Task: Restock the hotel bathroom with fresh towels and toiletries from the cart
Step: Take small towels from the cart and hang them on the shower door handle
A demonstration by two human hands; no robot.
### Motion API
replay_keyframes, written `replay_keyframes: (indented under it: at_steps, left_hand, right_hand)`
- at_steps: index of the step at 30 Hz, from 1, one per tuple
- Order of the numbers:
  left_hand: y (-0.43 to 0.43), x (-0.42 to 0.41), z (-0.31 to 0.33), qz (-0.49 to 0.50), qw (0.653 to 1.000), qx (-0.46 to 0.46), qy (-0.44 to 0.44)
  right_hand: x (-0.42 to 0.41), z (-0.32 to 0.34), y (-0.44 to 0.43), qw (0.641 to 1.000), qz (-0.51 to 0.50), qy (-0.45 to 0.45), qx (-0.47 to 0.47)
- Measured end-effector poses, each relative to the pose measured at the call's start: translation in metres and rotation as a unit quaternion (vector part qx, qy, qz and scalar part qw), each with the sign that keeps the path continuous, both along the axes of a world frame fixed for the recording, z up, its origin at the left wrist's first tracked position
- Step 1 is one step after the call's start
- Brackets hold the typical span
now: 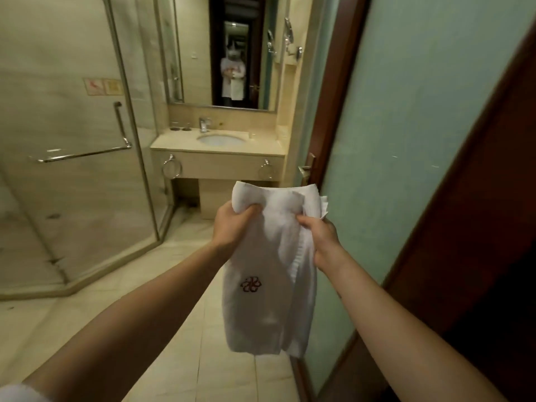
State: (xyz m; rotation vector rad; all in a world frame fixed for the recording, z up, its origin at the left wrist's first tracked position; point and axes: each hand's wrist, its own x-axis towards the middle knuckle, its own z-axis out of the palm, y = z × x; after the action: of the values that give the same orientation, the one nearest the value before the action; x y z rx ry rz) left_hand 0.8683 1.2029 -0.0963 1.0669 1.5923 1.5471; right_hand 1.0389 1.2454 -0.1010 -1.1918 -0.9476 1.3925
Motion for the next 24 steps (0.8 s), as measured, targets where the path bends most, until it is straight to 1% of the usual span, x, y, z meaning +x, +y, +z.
replay_keyframes:
  at_steps: [4,8,14,18,24]
  left_hand:
    - [0.085,-0.054,-0.008,0.034,0.999,-0.007,0.002]
    - [0.175,-0.117,-0.001,0.053,0.998,0.0,0.014]
    - [0.278,-0.191,0.009,0.083,0.996,0.006,0.027]
    - [0.351,-0.241,0.005,0.107,0.994,0.012,0.022]
    - [0.477,-0.313,-0.005,0.167,0.986,0.01,-0.003]
  right_hand:
    - [-0.055,-0.011,0.097,0.999,0.043,0.003,0.01]
    - [-0.121,-0.011,0.198,0.997,0.081,0.01,0.014]
    - [-0.198,-0.001,0.31,0.994,0.105,0.024,0.015]
    - [-0.253,-0.002,0.394,0.989,0.142,0.036,0.022]
    - [-0.337,-0.009,0.533,0.98,0.198,0.028,0.012]
